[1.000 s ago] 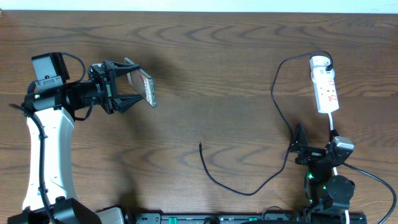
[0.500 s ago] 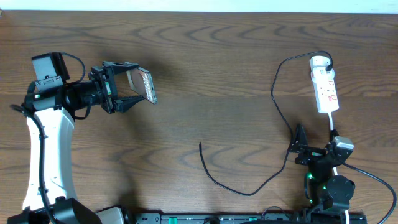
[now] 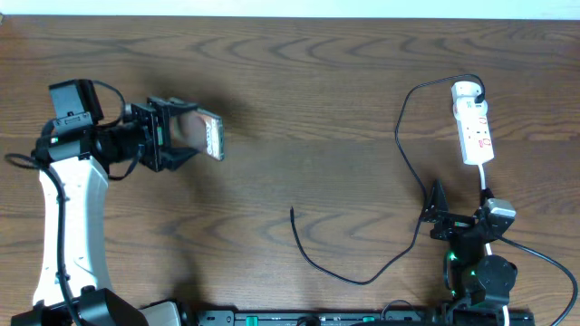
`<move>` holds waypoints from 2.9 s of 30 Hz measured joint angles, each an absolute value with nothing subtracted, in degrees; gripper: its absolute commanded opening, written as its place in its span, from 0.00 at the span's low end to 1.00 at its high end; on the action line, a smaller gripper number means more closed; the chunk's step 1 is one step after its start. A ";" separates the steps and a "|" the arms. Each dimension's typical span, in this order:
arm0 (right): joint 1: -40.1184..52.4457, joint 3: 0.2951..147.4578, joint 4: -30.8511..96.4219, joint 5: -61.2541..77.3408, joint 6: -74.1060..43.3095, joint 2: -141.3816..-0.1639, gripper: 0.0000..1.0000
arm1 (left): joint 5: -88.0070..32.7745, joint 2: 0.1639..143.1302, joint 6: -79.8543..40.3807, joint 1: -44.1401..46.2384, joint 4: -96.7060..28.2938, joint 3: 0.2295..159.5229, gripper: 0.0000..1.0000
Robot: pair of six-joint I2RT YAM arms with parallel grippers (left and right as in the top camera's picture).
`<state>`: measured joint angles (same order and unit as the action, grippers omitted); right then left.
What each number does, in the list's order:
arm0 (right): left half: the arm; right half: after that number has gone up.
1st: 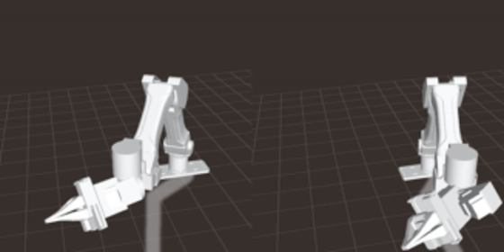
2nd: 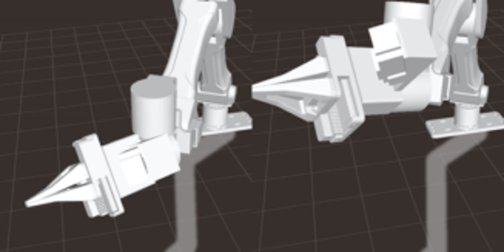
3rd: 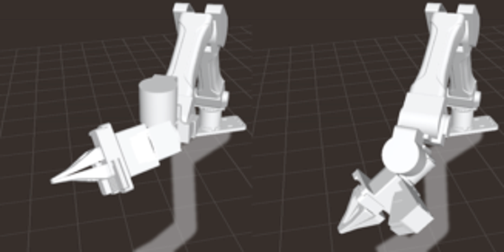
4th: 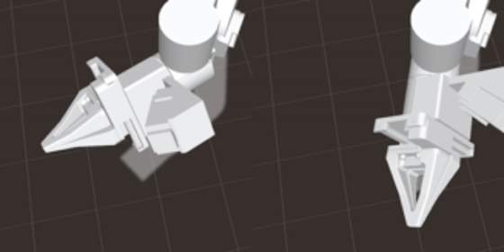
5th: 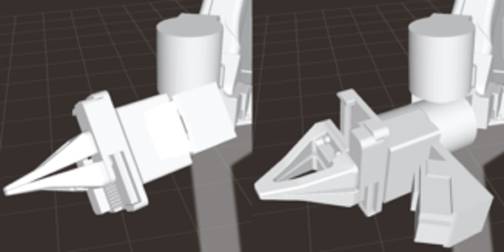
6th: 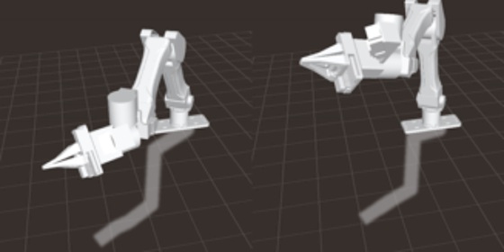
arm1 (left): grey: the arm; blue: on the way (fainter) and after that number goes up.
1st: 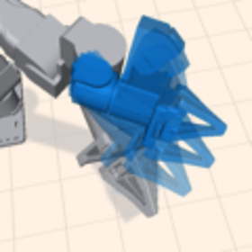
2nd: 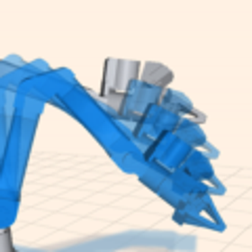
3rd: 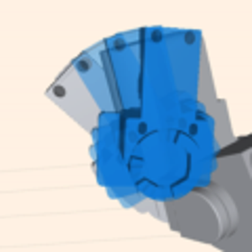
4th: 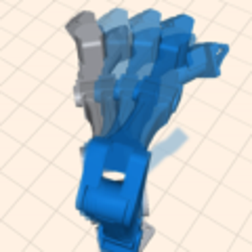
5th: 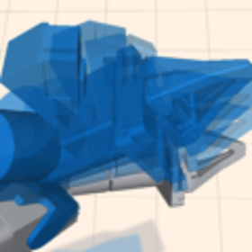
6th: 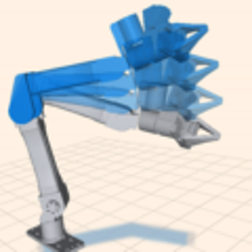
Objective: Plug charger to phone and switch on socket
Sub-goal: 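Lift the phone with the left gripper and tilt it upright, then move the right gripper to the phone's edge held by the left gripper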
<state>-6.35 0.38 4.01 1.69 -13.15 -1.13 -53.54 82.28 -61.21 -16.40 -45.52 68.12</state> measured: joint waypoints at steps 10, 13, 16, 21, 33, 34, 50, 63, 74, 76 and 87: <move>-6.35 0.38 4.01 1.69 -13.15 -1.13 0.99 | -32.82 82.28 -59.90 -16.40 -51.16 68.07 0.07; -6.35 0.38 3.60 1.69 -13.15 -1.13 0.99 | -29.15 82.28 -59.90 -16.40 -51.53 68.07 0.07; -6.35 0.38 3.49 1.76 -13.19 -1.13 0.99 | -27.03 82.28 -59.88 -16.40 -52.07 68.07 0.07; -6.35 0.38 2.90 3.33 -13.91 -1.13 0.99 | -25.71 82.32 -59.75 -16.40 -52.25 68.07 0.07; -6.35 6.81 -5.04 17.93 -21.32 -5.78 0.99 | -24.91 84.71 -61.28 -14.02 -50.33 68.07 0.07; -6.35 9.04 -4.21 18.96 -21.54 -8.03 0.99 | -24.91 85.06 -61.32 -13.30 -49.84 68.07 0.07; -2.59 49.63 -12.60 70.24 -22.09 -75.88 0.99 | -24.67 86.91 -62.81 -9.63 -46.22 68.05 0.07; 11.03 54.50 -39.18 69.67 -50.09 -104.55 0.96 | -24.23 86.91 -63.29 -9.63 -46.02 68.05 0.07; 26.26 54.57 -40.01 57.91 -57.34 -105.54 0.88 | -22.09 86.91 -65.87 -8.84 -46.04 68.05 0.07; 28.60 54.57 -39.86 55.44 -57.76 -105.54 0.87 | -22.06 86.91 -66.94 -7.92 -46.04 68.05 0.07; 36.51 54.59 -39.68 45.84 -57.95 -105.54 0.87 | -22.06 86.91 -76.12 -3.46 -46.06 68.05 0.07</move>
<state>36.51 54.59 -39.68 45.84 -57.95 -105.54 -22.06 86.91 -76.12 -3.46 -46.06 68.05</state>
